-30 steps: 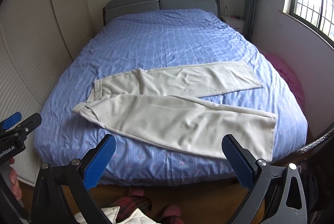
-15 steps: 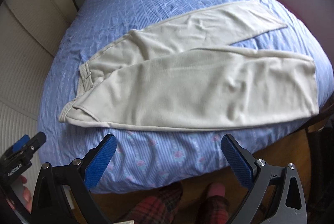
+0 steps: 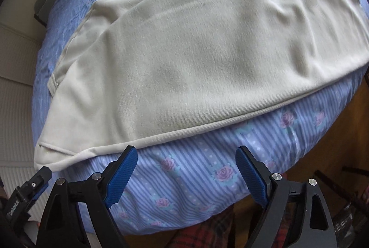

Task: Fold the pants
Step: 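Grasp the trousers waistband with the left tool while the right tool grasps a leg cuff, then lift the held leg over the other leg with both tools and release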

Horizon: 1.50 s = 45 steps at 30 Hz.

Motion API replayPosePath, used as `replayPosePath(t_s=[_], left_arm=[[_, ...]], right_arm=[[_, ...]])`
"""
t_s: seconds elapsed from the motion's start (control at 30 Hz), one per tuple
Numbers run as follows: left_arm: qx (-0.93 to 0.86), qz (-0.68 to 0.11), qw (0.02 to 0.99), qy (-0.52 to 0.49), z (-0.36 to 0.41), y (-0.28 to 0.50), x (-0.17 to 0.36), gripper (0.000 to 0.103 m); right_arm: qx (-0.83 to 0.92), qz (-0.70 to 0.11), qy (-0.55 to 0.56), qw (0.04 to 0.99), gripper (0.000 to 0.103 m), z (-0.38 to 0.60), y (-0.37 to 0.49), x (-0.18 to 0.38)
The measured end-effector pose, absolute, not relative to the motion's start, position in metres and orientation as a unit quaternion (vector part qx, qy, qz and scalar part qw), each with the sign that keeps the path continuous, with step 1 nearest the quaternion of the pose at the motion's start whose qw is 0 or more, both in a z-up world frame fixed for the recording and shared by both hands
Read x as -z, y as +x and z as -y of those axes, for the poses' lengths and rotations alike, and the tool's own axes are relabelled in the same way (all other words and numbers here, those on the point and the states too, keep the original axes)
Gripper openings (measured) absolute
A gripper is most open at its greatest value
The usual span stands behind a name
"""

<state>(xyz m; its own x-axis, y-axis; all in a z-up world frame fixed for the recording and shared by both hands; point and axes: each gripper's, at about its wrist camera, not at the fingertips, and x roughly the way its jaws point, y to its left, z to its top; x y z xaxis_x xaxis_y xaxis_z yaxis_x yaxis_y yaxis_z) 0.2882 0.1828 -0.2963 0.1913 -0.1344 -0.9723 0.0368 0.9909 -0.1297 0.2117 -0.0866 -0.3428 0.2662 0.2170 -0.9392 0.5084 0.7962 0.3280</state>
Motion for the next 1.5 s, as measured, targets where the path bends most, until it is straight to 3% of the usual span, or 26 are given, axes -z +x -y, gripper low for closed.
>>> replayPosePath(t_s=[0.17,0.27,0.43,0.5,0.6,0.9,1.0,1.23,1.5], left_arm=[[0.070,-0.645,0.757,-0.074,-0.188,0.302,0.306,0.089],[0.073,-0.645,0.756,-0.089,-0.193,0.311,0.304,0.075],[0.093,-0.647,0.750,-0.106,-0.197,0.321,0.293,0.047],[0.097,-0.644,0.751,-0.104,-0.198,0.322,0.284,0.031],[0.102,-0.641,0.754,-0.107,-0.200,0.325,0.271,0.015],[0.109,-0.609,0.769,-0.162,-0.207,0.350,0.220,0.010],[0.106,-0.584,0.787,-0.168,-0.204,0.372,0.210,0.010],[0.061,-0.554,0.806,-0.200,-0.225,0.460,0.222,0.010],[0.016,-0.576,0.794,-0.192,-0.245,0.560,0.277,0.009]], right_arm=[[0.091,-0.597,0.366,0.708,0.075,0.088,0.223,0.370],[0.093,-0.595,0.389,0.697,0.070,0.089,0.232,0.380],[0.114,-0.591,0.428,0.674,0.046,0.094,0.239,0.388],[0.120,-0.593,0.425,0.674,0.023,0.098,0.240,0.388],[0.115,-0.588,0.419,0.682,0.012,0.105,0.240,0.372],[0.110,-0.487,0.327,0.803,0.010,0.147,0.276,0.212],[0.095,-0.456,0.309,0.829,0.010,0.159,0.316,0.186],[0.064,-0.460,0.237,0.853,0.010,0.139,0.441,0.186],[0.036,-0.529,0.188,0.827,0.010,0.118,0.555,0.246]])
